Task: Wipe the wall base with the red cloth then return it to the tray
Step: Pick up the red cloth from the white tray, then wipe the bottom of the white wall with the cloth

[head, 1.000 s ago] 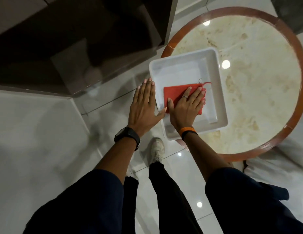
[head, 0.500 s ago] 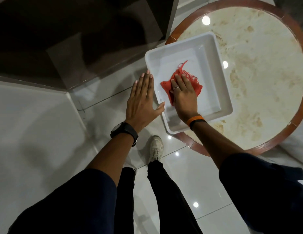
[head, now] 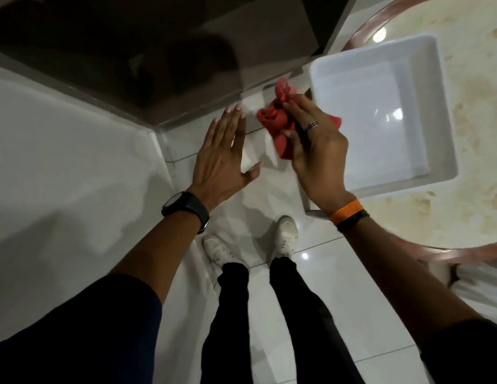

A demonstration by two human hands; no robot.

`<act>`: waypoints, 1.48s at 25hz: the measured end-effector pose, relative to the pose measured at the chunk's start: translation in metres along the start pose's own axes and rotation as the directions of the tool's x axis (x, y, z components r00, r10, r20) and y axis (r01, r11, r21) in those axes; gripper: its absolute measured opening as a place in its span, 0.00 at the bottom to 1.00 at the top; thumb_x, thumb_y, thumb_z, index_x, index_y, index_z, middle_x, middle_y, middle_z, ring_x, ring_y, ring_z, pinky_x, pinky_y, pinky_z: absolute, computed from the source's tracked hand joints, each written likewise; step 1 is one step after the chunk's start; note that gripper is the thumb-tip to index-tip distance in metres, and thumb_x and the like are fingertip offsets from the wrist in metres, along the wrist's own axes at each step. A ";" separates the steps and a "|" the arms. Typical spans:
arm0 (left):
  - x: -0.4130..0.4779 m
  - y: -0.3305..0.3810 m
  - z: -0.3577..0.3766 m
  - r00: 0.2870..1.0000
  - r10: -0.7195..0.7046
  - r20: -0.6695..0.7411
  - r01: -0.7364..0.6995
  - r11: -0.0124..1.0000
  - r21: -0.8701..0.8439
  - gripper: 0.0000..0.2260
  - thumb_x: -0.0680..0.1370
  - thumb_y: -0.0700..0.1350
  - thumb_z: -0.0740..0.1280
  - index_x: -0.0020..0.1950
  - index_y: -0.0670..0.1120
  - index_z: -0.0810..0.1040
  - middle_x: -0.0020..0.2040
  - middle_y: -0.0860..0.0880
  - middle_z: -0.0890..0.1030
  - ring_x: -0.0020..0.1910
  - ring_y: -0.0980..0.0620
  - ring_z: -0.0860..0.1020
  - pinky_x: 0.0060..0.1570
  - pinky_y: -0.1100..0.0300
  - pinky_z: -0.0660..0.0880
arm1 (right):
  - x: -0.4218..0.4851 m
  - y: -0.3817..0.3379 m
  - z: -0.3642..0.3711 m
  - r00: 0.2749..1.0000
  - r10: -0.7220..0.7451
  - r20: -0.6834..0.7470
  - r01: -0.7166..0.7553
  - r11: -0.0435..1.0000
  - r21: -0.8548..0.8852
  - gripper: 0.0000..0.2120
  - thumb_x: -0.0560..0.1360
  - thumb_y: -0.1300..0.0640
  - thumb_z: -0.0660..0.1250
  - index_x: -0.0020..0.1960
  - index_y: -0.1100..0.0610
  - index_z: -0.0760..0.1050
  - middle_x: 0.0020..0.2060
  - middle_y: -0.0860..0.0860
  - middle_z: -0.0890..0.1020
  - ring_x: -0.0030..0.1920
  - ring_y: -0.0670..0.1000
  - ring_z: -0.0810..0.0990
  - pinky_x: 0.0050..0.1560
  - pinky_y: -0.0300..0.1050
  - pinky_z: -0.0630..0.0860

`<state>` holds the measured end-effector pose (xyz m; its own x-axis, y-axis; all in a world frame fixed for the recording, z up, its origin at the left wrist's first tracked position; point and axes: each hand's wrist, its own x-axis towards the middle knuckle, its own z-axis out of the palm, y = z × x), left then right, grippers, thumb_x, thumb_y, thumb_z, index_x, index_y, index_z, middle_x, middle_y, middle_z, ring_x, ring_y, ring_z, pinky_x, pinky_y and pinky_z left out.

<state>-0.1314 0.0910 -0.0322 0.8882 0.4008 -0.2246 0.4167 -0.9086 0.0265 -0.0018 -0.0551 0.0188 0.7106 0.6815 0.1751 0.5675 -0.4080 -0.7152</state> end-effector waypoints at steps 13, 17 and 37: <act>-0.101 -0.201 0.244 0.690 -0.214 0.691 -0.138 0.898 0.417 0.51 0.76 0.72 0.60 0.83 0.38 0.44 0.83 0.40 0.44 0.84 0.42 0.43 0.82 0.45 0.44 | -0.152 0.084 0.417 0.564 0.492 0.663 -0.800 0.525 0.290 0.21 0.81 0.58 0.71 0.72 0.62 0.75 0.63 0.64 0.83 0.52 0.65 0.86 0.47 0.61 0.86; -0.069 -0.230 0.305 0.554 -0.303 0.775 -0.288 0.804 0.520 0.52 0.75 0.73 0.60 0.83 0.39 0.44 0.83 0.40 0.44 0.84 0.41 0.42 0.82 0.43 0.41 | -0.178 0.100 0.519 0.485 0.462 0.742 -0.871 0.331 0.363 0.20 0.83 0.61 0.67 0.74 0.64 0.73 0.64 0.65 0.82 0.47 0.56 0.86 0.41 0.41 0.86; -0.003 -0.264 0.353 0.428 -0.377 0.821 -0.389 0.744 0.544 0.57 0.71 0.77 0.60 0.83 0.40 0.43 0.83 0.37 0.44 0.84 0.39 0.42 0.81 0.42 0.38 | -0.168 0.071 0.645 0.576 0.529 0.624 -0.816 0.418 0.399 0.28 0.79 0.42 0.55 0.78 0.47 0.68 0.71 0.54 0.79 0.69 0.58 0.78 0.72 0.62 0.73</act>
<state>-0.3127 0.2884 -0.3826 0.0639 0.4182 -0.9061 -0.1407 -0.8951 -0.4231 -0.3494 0.1929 -0.4975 0.4495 0.5557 -0.6994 -0.5091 -0.4840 -0.7117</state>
